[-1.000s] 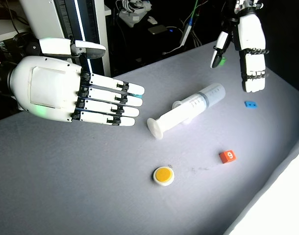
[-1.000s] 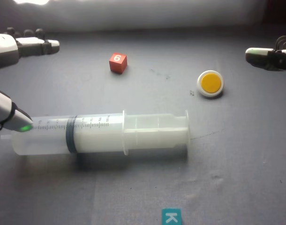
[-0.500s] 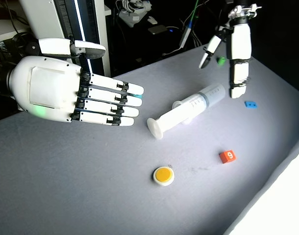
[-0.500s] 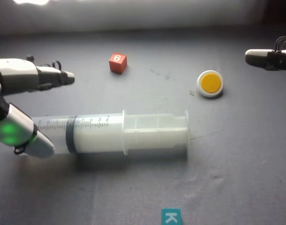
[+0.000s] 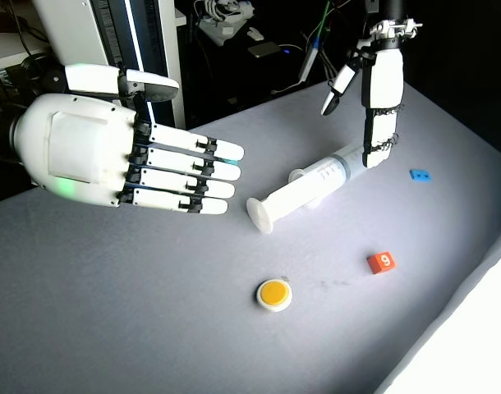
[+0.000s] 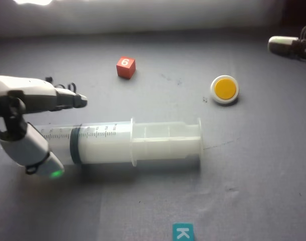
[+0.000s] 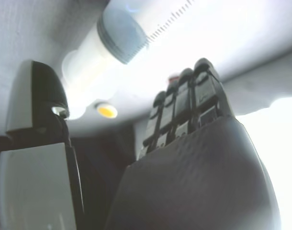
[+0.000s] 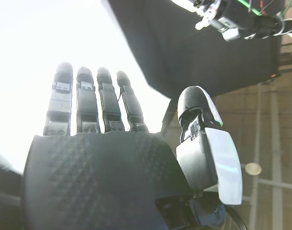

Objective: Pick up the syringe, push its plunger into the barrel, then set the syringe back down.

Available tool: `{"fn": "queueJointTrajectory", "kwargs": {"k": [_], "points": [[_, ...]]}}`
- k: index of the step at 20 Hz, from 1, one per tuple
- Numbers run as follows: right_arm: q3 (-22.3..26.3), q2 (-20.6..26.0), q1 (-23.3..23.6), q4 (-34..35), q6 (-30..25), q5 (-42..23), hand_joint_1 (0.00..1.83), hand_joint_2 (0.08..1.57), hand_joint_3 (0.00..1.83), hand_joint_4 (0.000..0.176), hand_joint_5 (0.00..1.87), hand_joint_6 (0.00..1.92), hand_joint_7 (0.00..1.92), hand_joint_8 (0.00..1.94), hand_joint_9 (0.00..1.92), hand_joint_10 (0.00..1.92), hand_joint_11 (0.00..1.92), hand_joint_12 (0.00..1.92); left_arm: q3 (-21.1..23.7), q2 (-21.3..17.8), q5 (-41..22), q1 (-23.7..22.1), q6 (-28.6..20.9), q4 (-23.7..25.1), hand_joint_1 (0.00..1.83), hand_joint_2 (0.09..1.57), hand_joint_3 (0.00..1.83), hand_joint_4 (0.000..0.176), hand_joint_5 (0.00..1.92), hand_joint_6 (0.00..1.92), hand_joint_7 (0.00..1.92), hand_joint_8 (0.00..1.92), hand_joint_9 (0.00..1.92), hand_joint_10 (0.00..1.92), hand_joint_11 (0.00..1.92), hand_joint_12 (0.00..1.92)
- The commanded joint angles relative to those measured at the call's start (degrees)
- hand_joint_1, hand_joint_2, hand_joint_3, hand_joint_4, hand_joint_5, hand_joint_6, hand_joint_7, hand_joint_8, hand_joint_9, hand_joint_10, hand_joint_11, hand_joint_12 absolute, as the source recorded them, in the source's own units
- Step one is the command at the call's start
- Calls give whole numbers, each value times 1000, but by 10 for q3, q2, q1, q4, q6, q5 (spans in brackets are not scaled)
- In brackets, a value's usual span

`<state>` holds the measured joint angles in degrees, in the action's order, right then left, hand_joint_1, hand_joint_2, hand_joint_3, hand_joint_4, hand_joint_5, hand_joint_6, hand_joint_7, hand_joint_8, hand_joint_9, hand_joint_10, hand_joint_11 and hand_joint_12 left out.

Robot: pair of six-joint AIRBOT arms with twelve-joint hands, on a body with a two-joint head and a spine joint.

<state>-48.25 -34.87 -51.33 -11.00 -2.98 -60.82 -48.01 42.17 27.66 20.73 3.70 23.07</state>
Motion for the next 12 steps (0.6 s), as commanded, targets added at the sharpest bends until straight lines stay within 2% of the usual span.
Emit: {"fn": "queueJointTrajectory", "kwargs": {"k": [1,3,4,8,9,12], "points": [[-1,0,7,14,-3,-66,0,1330,2,0,94,1,70,3,31,2,0,101,-5,5,-34,-3,-1,20,1255,984,5,0,0,0,0,0,0,0,2,1],[-1,0,7,14,-3,-67,0,1328,1,0,104,5,78,6,32,2,0,102,-7,17,-35,8,-1,47,1264,983,4,0,0,0,0,0,0,0,0,0],[-1,0,7,14,-3,-67,0,1329,1,0,97,2,69,1,18,2,0,63,-9,24,-35,13,-1,48,1257,986,6,0,0,0,0,0,0,0,0,0],[-1,0,7,14,-3,-67,0,1332,0,0,124,2,120,5,79,9,0,261,-22,47,-37,27,-1,44,1294,991,7,0,0,0,0,0,0,0,0,0],[-1,0,7,14,-3,-67,0,1330,0,0,100,2,90,4,51,6,0,181,-30,55,-40,36,-1,44,1304,986,4,0,0,0,0,0,0,0,0,0],[-1,0,7,14,-3,-67,0,1326,0,0,115,3,90,0,47,2,0,228,-51,78,-42,43,-2,43,1295,993,7,0,0,0,0,0,0,0,0,0]]}}
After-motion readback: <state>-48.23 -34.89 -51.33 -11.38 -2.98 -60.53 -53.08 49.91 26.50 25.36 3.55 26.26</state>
